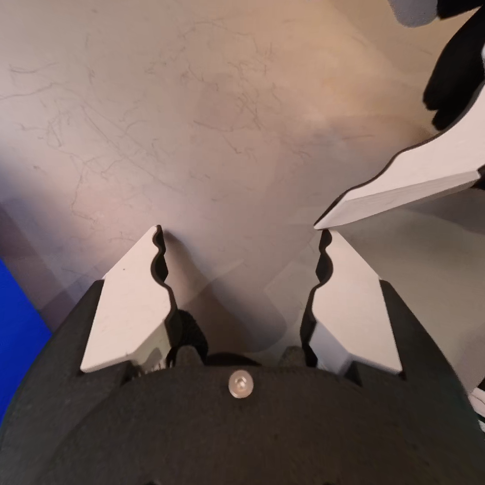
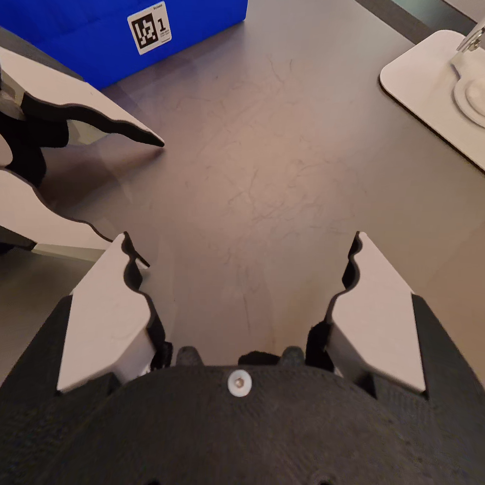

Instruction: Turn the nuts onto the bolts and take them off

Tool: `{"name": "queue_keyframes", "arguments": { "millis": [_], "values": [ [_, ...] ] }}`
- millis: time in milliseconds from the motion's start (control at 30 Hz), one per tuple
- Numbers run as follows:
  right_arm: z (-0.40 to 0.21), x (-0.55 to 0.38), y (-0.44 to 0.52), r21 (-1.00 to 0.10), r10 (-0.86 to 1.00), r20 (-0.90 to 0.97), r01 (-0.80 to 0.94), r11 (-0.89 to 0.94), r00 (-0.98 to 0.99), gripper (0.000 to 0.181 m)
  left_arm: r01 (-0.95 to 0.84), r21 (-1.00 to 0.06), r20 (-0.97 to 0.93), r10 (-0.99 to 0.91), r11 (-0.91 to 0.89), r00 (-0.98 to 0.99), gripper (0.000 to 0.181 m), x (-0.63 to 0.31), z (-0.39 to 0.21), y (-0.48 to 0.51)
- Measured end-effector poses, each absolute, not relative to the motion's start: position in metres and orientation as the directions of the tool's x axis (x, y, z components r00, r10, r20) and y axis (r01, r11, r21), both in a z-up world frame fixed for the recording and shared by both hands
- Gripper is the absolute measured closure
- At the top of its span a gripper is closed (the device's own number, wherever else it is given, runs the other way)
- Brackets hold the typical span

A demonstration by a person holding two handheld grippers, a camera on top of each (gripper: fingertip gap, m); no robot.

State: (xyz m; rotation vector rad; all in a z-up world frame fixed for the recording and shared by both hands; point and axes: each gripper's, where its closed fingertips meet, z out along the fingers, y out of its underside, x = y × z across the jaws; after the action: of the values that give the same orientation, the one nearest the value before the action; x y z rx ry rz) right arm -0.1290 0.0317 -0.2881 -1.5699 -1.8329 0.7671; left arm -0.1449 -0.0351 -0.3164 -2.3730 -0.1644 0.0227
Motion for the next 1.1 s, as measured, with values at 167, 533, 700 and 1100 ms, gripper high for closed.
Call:
{"name": "queue_keyframes", "arguments": {
  "millis": [167, 533, 700, 1100],
  "values": [
    [-0.291, -0.128, 0.035, -0.778, 0.994, -0.005, 0.625, 0.066, -0.111, 0.026, 0.116, -0.711, 0.055, 0.109, -0.693, 0.993, 0.065, -0.141, -0.312, -0.030],
    [-0.312, -0.134, 0.050, -0.731, 0.991, 0.134, 0.673, 0.117, -0.026, 0.058, 0.069, -0.686, -0.008, 0.103, -0.725, 0.995, 0.098, -0.142, -0.318, -0.031],
    [-0.319, -0.130, 0.050, -0.709, 0.999, 0.042, 0.704, 0.051, -0.030, 0.060, 0.094, -0.681, -0.002, 0.130, -0.726, 0.991, 0.101, -0.144, -0.318, -0.030],
    [-0.319, -0.129, 0.060, -0.666, 0.999, -0.004, 0.745, 0.036, -0.052, 0.086, 0.149, -0.688, -0.006, 0.210, -0.710, 0.978, 0.112, -0.158, -0.317, -0.024]
  ]
}}
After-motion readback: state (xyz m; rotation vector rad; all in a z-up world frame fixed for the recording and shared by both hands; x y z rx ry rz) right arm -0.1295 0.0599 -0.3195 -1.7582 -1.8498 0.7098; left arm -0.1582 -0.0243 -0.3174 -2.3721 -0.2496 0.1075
